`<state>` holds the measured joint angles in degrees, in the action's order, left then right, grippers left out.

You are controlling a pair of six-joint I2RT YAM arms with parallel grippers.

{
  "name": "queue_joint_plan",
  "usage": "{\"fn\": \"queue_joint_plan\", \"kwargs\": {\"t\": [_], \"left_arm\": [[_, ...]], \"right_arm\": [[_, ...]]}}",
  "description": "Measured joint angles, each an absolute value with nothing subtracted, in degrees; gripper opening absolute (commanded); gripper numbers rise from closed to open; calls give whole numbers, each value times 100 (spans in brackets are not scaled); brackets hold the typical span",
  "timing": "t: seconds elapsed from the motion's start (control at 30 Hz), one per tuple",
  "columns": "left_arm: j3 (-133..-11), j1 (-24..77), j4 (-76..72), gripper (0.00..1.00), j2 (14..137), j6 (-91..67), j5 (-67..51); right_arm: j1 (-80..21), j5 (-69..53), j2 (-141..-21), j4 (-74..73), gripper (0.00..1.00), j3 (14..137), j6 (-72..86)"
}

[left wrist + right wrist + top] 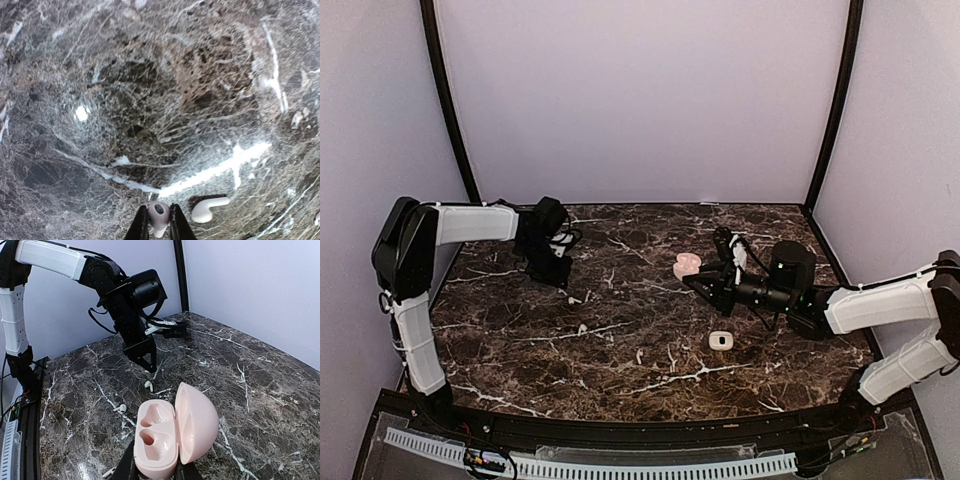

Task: Insert the wireless bluetooth earbuds into the charging case
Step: Pick up the left earbud from the center of the board, then insert the left earbud into the left side groove of the charging case.

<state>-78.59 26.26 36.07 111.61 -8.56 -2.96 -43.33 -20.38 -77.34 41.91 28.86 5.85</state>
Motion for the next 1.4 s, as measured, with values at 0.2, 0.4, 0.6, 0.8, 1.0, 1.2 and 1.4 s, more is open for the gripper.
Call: {"fn": "queue_joint_plan", "kwargs": {"t": [0.2, 0.4, 0.6, 0.8, 1.0, 1.2, 1.4], "left_arm": [[-7505, 2626, 2930, 7, 10248, -993, -744], [-6302, 2692, 1037, 7, 8156, -1293, -1535], [-5599, 3041, -725, 7, 6995, -1527, -1898], [-4947, 3562, -1876, 5, 6737, -1597, -1997], [-4602, 4005, -2670, 4, 6619, -1616, -1984], [-4558, 4316, -3033, 4, 6641, -1562, -1970], [-4558, 4576, -3146, 4, 6831, -1398, -2014]], "right_arm": [[-4333, -2038, -7736, 4187, 0, 2908, 587], [-4333, -2222, -8034, 4195, 0, 3439, 659], [-4383, -2519, -8447, 4344, 0, 4130, 888], [-4604, -2687, -8801, 4477, 0, 4563, 1118], [-4901, -2716, -9124, 4665, 0, 4842, 1282], [-5105, -2729, -9260, 4777, 0, 4906, 1229], [-5223, -2746, -9264, 4797, 0, 4908, 993]]}}
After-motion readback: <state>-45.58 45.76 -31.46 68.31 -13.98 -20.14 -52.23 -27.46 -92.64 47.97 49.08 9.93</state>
